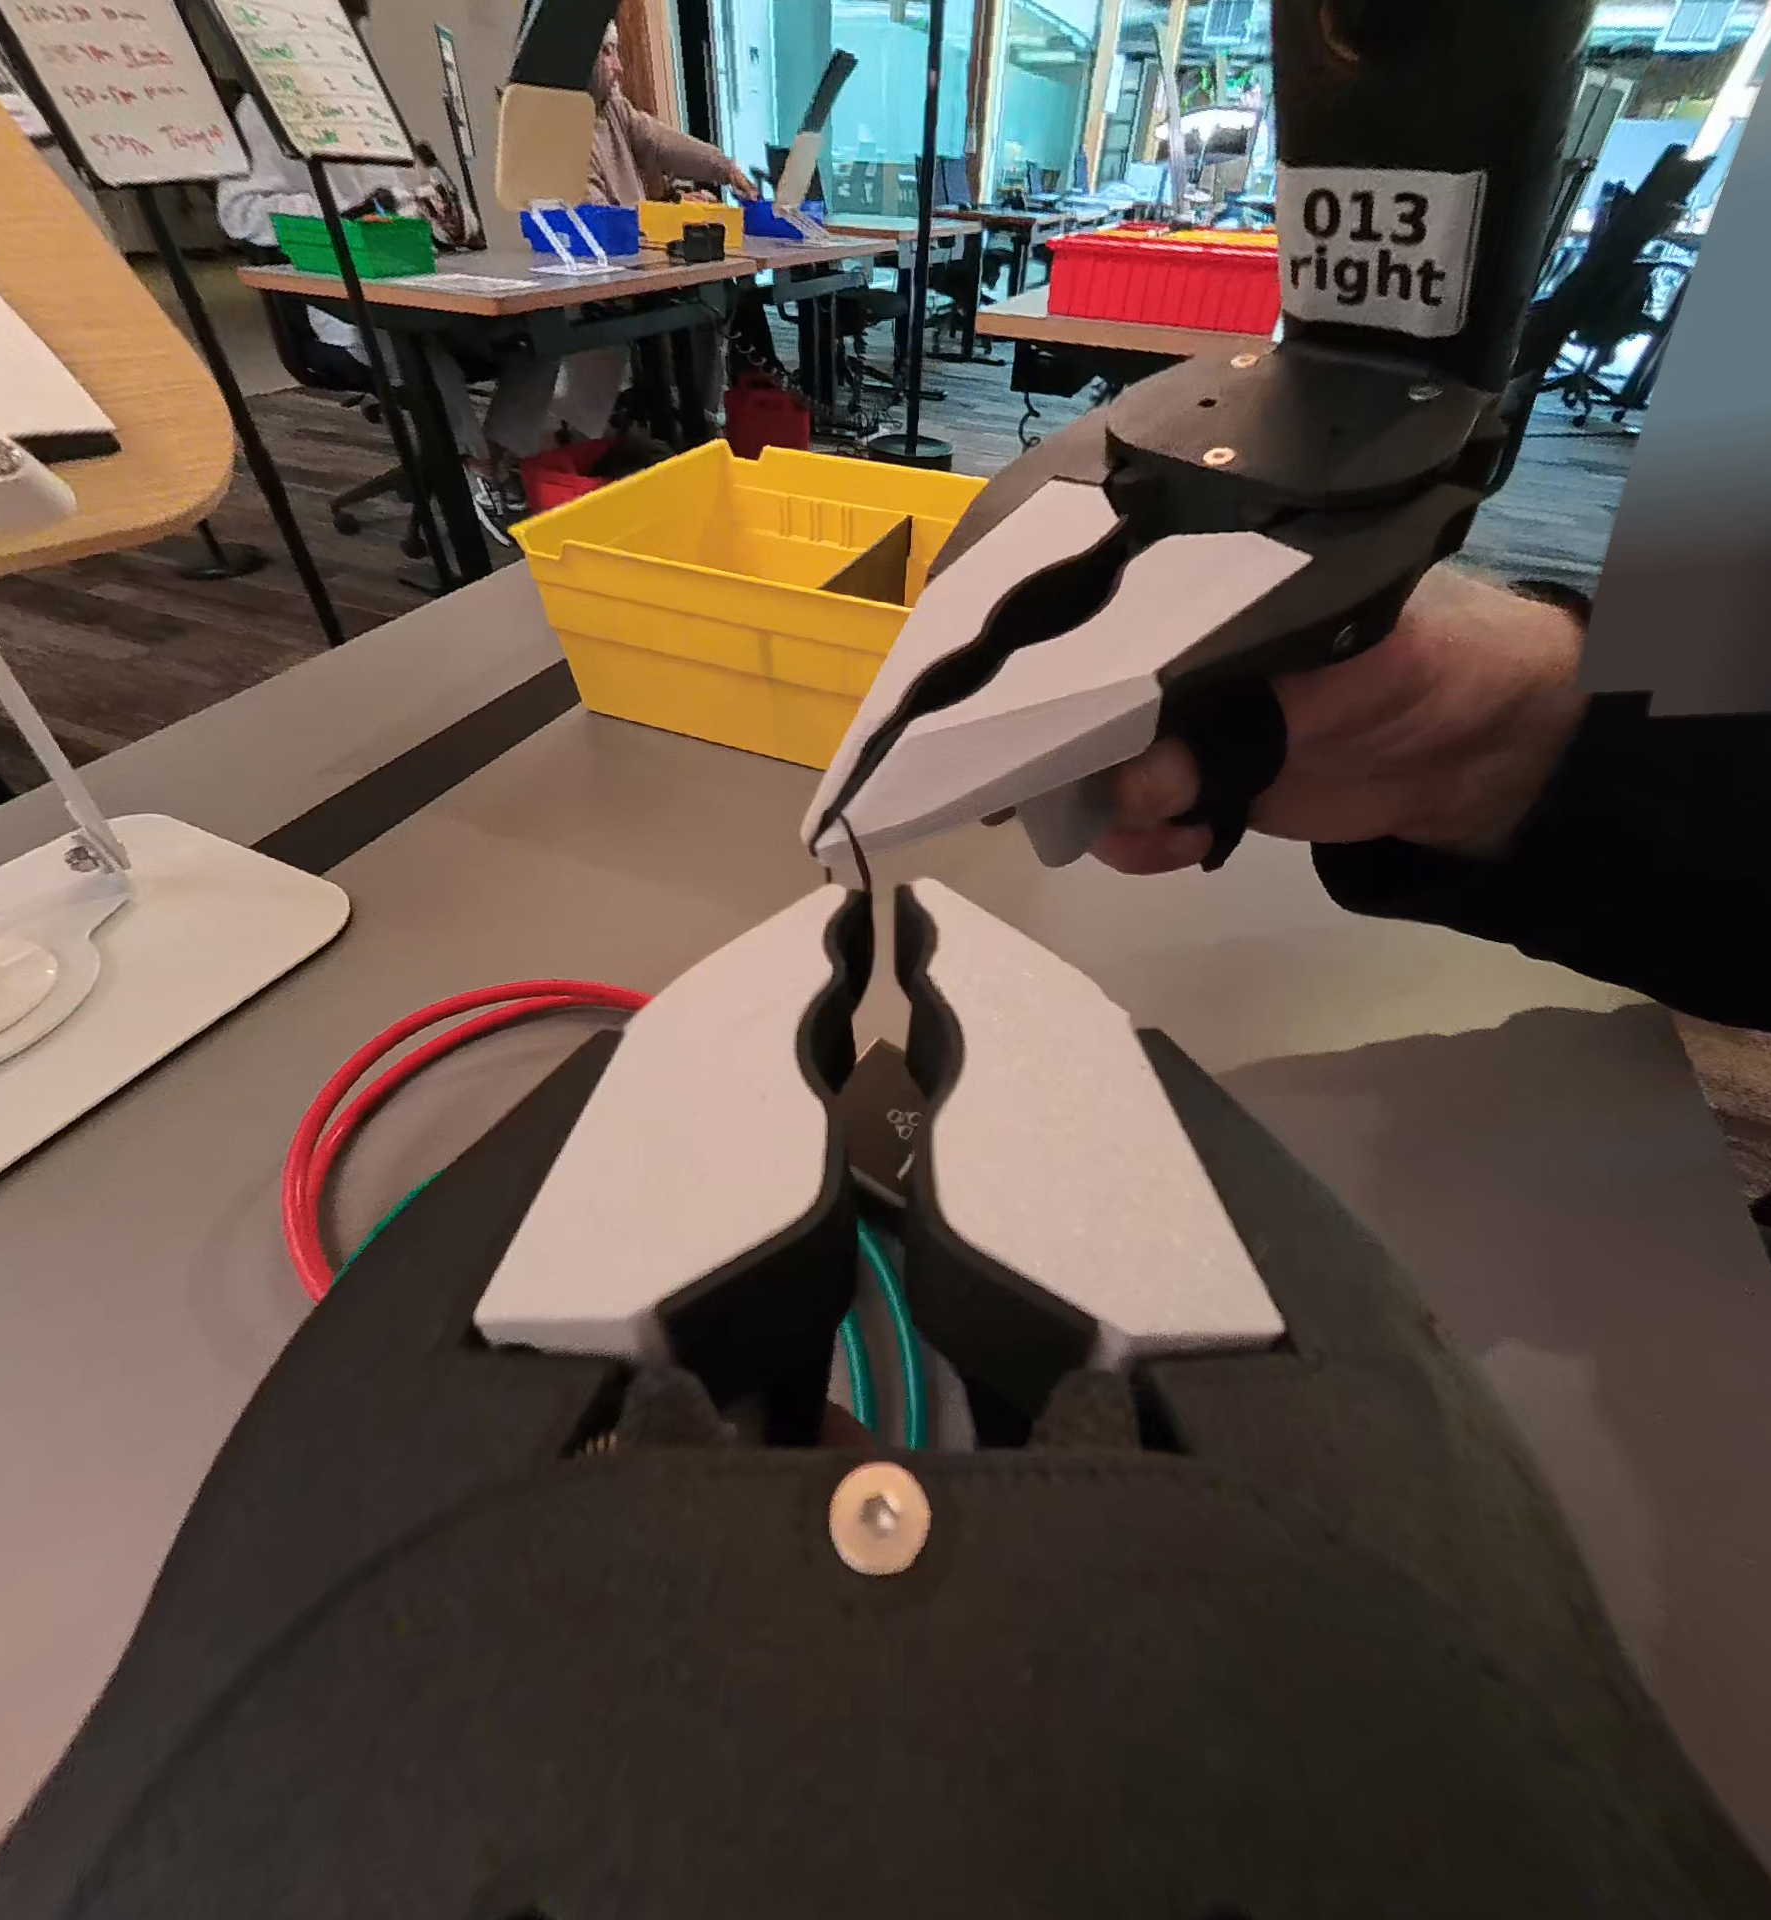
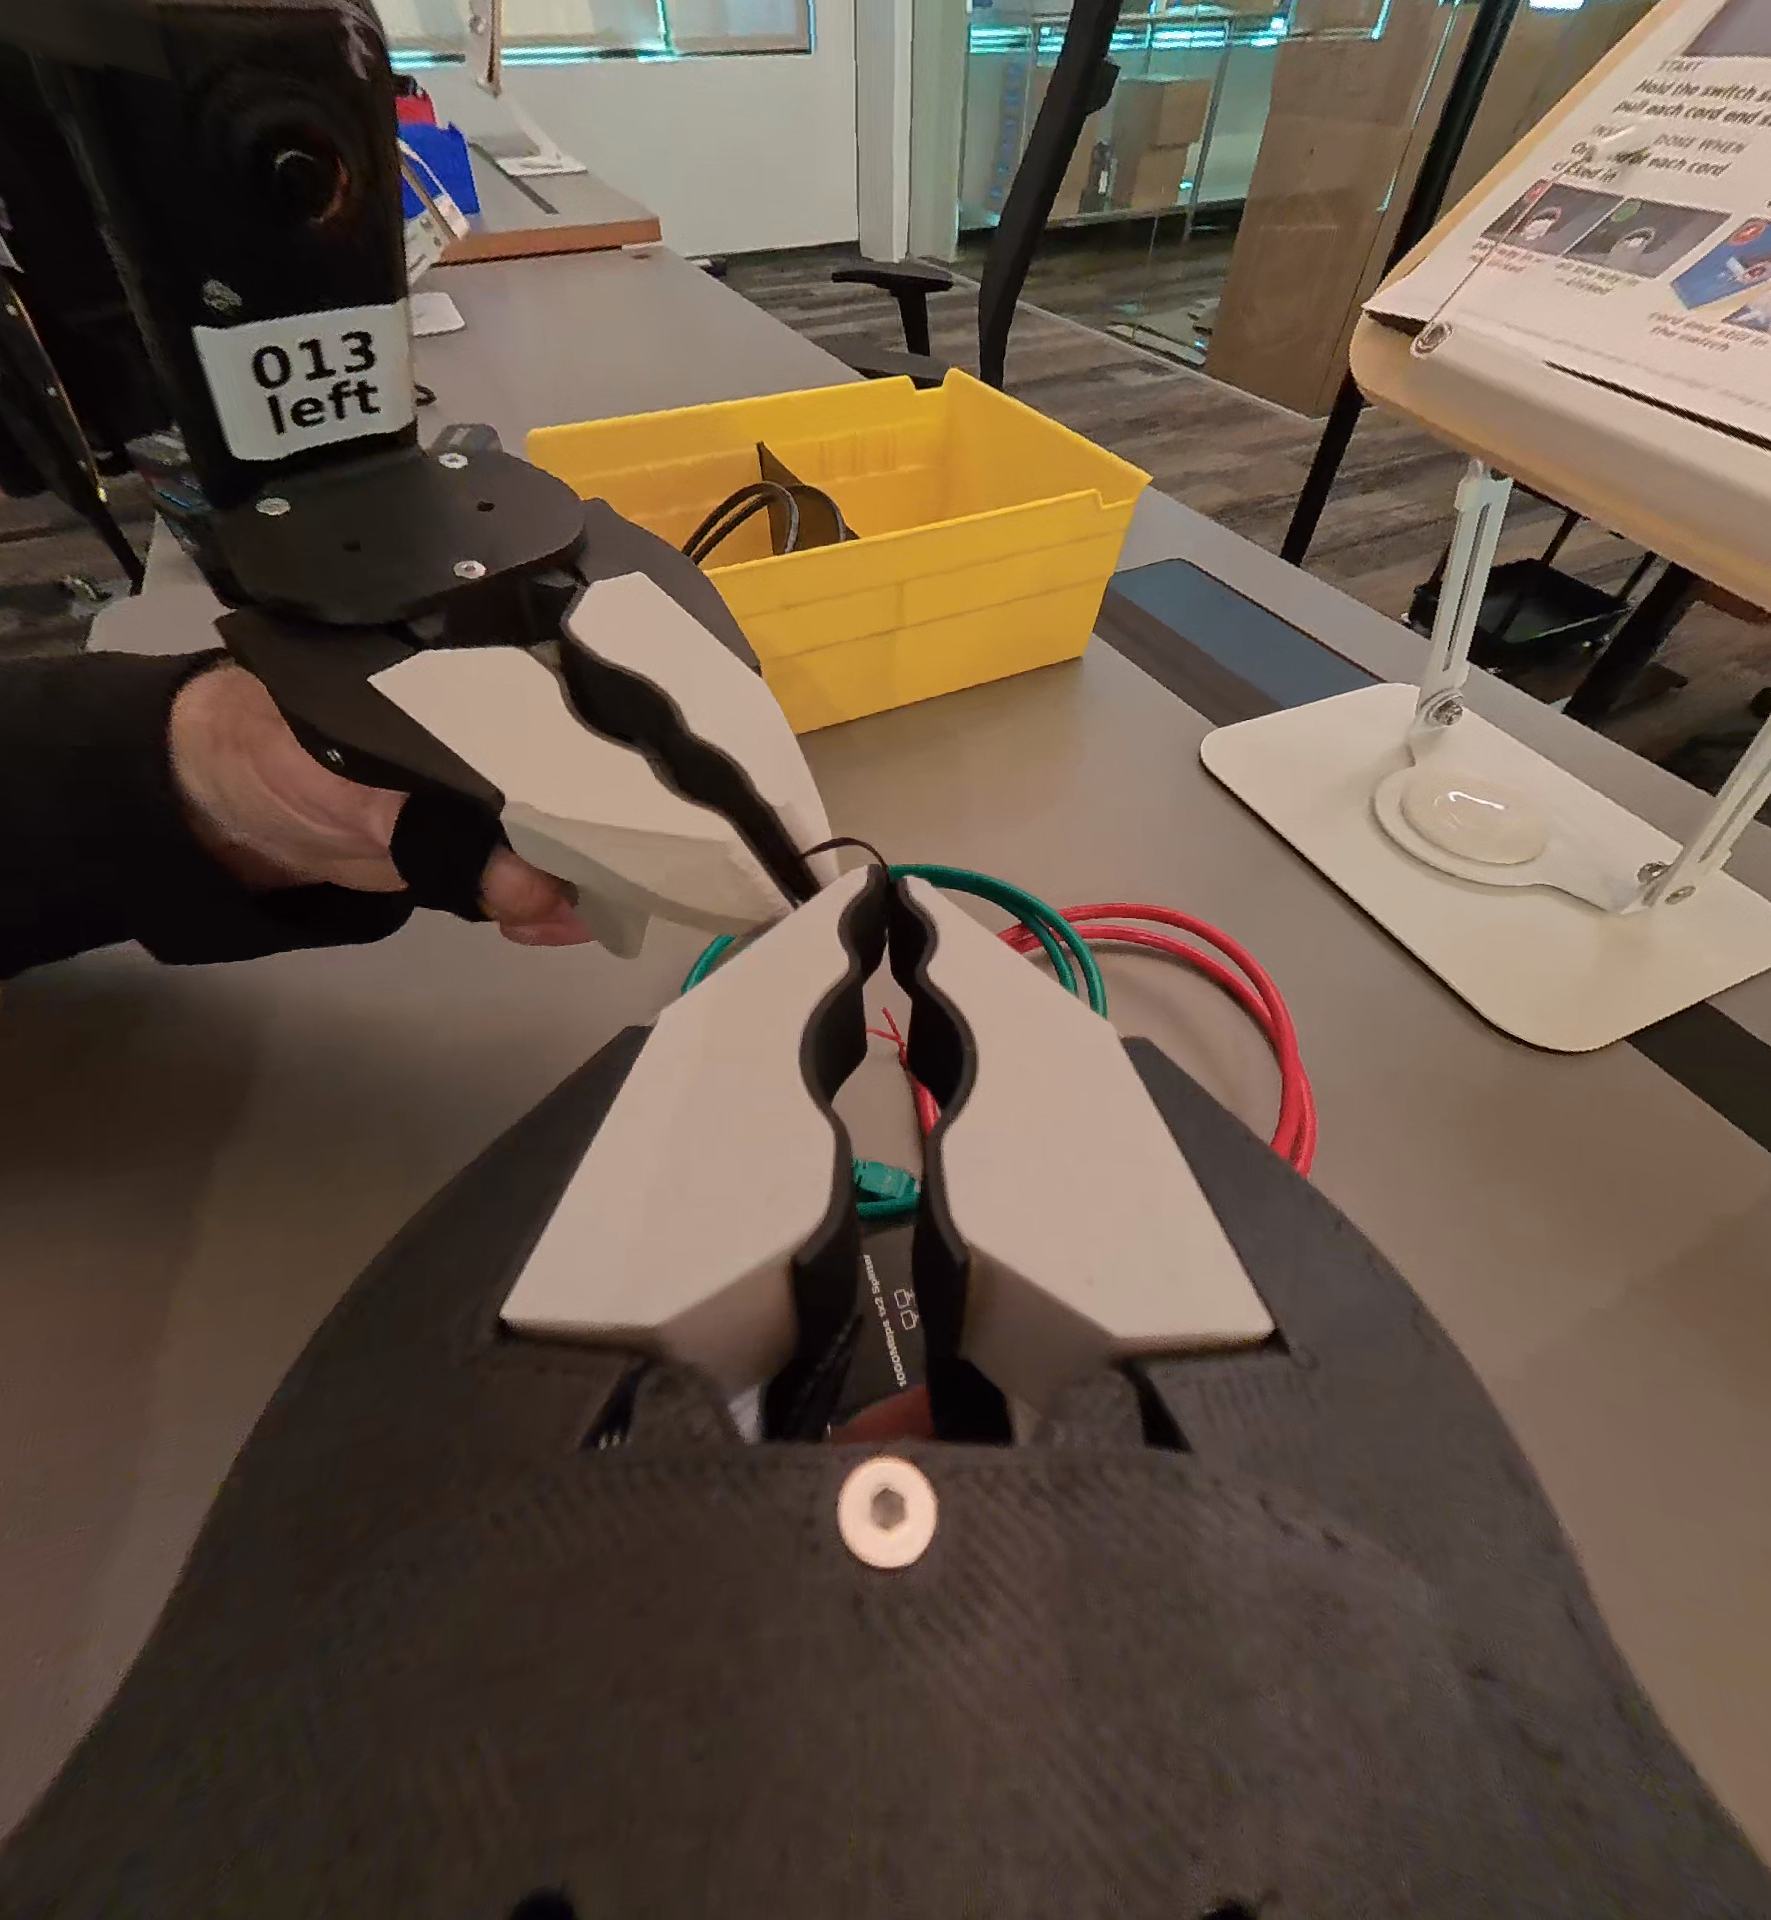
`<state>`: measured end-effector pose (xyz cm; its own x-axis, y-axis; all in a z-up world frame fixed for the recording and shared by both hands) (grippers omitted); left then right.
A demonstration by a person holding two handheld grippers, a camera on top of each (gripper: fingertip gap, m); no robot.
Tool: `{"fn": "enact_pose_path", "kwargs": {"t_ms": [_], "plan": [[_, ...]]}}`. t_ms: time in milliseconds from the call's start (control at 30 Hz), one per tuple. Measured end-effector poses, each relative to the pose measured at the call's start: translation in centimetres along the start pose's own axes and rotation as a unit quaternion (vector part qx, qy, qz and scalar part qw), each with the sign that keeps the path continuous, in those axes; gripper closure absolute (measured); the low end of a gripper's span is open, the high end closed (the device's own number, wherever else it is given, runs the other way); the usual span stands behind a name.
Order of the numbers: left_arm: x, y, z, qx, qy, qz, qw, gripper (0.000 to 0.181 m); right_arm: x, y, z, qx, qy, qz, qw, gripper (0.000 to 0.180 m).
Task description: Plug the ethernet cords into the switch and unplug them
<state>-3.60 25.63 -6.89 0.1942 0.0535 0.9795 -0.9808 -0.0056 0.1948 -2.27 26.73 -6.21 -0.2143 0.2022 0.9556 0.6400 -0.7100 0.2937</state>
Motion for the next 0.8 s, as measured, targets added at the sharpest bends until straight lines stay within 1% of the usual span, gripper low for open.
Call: {"fn": "enact_pose_path", "kwargs": {"t_ms": [33, 67, 100, 133, 200, 267, 333, 400, 467, 567, 667, 800], "plan": [[0.1, 0.1, -0.3, 0.003, 0.003, -0.004, 1.0, 0.172, 0.1, 0.1, 0.0, 0.002, -0.003, 0.002, 1.0, 0.18], [0.3, 0.4, -0.7, 0.006, 0.01, -0.002, 1.0, 0.157, 0.1, 0.2, 0.3, 0.0, -0.005, 0.004, 1.0, 0.18], [0.5, 0.7, -1.2, 0.009, 0.023, -0.005, 1.0, 0.136, 0.2, 0.3, 0.5, -0.002, -0.007, 0.005, 1.0, 0.18], [0.5, 1.3, -2.0, 0.02, 0.033, -0.017, 0.999, 0.128, 0.1, 0.5, 0.8, -0.003, -0.008, 0.005, 1.0, 0.18], [0.3, 2.7, -3.7, 0.062, 0.018, -0.036, 0.997, 0.135, 0.0, 0.8, 1.5, -0.01, -0.006, -0.001, 1.0, 0.18], [-1.4, 4.2, -5.7, 0.114, 0.012, -0.107, 0.988, 0.132, -0.2, 1.0, 2.2, -0.023, 0.009, -0.009, 1.0, 0.18], [-3.8, 5.6, -7.2, 0.157, 0.001, -0.183, 0.97, 0.13, 0.0, 1.1, 2.6, -0.032, 0.024, -0.013, 0.999, 0.18], [-6.7, 6.6, -7.9, 0.182, 0.025, -0.254, 0.95, 0.122, 0.4, 1.0, 2.7, -0.03, 0.029, -0.013, 0.999, 0.18], [-8.4, 7.0, -8.9, 0.218, 0.008, -0.275, 0.936, 0.122, 1.2, 0.8, 2.7, -0.026, 0.034, -0.005, 0.999, 0.18], [-10.6, 6.4, -10.0, 0.243, 0.026, -0.296, 0.923, 0.122, 2.2, 0.5, 2.7, -0.016, 0.048, 0.001, 0.999, 0.18], [-13.3, 6.3, -11.3, 0.268, 0.032, -0.355, 0.895, 0.124, 3.4, 0.1, 2.8, -0.006, 0.054, 0.009, 0.998, 0.18], [-14.8, 6.6, -12.5, 0.298, 0.037, -0.368, 0.88, 0.141, 5.1, -0.3, 2.9, 0.007, 0.057, 0.027, 0.998, 0.18]]}}
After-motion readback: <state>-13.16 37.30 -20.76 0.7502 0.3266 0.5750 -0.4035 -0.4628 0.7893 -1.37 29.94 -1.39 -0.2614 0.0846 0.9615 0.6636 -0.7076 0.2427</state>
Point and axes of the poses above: each gripper's, where its closed fingertips meet, y back along the fingers, x out of its top, z = x × y across the jaws, the point moved 1 cm from there along y, back along the fingers, and after that the axes turned 4 degrees about -x, right-handed, at the moved point
